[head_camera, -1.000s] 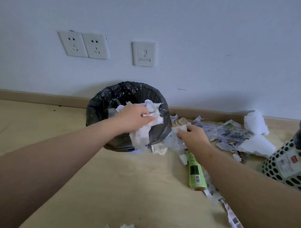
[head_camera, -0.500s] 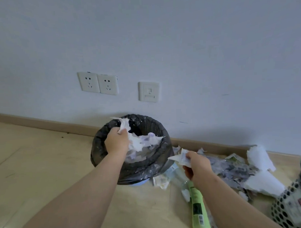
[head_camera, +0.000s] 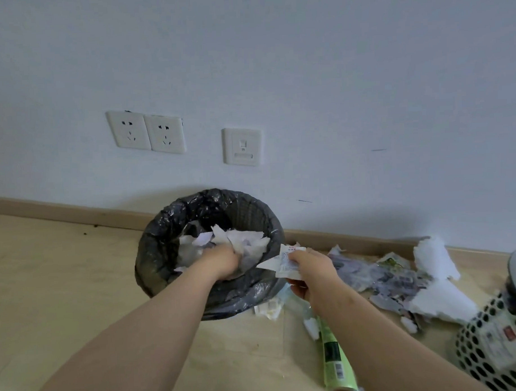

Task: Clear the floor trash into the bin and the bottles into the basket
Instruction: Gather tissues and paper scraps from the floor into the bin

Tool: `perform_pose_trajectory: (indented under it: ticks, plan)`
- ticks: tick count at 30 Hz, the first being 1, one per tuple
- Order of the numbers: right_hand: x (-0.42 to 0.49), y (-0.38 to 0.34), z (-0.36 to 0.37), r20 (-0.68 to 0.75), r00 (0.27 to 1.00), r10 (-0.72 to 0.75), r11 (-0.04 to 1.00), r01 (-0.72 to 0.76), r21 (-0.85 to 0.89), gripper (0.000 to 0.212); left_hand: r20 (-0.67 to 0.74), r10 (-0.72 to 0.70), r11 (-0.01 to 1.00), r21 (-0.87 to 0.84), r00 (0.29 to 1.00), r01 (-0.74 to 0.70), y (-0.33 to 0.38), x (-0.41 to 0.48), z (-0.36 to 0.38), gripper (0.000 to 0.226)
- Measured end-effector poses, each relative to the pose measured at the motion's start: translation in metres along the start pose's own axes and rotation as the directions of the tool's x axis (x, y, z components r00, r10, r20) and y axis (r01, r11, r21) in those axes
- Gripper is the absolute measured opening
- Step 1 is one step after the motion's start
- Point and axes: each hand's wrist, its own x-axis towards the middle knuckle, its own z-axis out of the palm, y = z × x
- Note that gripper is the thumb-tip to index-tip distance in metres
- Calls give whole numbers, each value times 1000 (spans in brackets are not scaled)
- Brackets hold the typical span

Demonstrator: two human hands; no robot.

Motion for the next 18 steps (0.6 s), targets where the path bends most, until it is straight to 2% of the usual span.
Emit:
perform_pose_trajectory:
  ticks: [2,3,5,6,7,8,9,10,11,12,14,18]
  plan:
    - [-1,-1,0,5,1000,-4,1000,4,7,17,-176,44,999,35,983,-39,-4,-5,-12,37]
    - [-2,-3,0,14,1000,-20,1000,20,7,15,-278,43,999,-9,959,-47,-5,-10,-17,35]
    - [-4,-6,1,39,997,-66,998,66,8,16,-501,29,981,-150,865,-120,0,-28,-30,33]
    - [-5,-8,2,57,994,-90,996,89,23,17,-567,30,957,-223,823,-188,5,-37,-37,32]
    - [-6,-10,3,76,991,-111,993,107,51,17,-566,37,908,-326,824,-264,11,-47,-45,32]
    - [-7,-11,4,93,987,-130,989,123,83,18,-479,38,806,-504,877,-310,18,-54,-50,34]
    - [-7,-13,5,105,983,-150,984,138,111,18,-296,55,636,-726,954,-262,26,-61,-55,37]
    - [-7,-15,8,109,980,-168,979,153,133,18,-108,91,485,-863,990,-139,32,-68,-60,39]
    - [-7,-17,9,105,977,-186,974,170,148,18,3,126,409,-911,992,-50,34,-71,-60,41]
    - [-7,-18,10,98,974,-203,970,187,155,19,30,154,398,-917,988,-34,36,-71,-59,39]
    - [-8,-22,10,87,971,-224,967,211,140,20,-59,174,410,-903,983,-127,36,-67,-51,35]
    - [-12,-25,8,86,970,-228,970,218,105,22,-150,194,321,-924,969,-207,40,-67,-47,37]
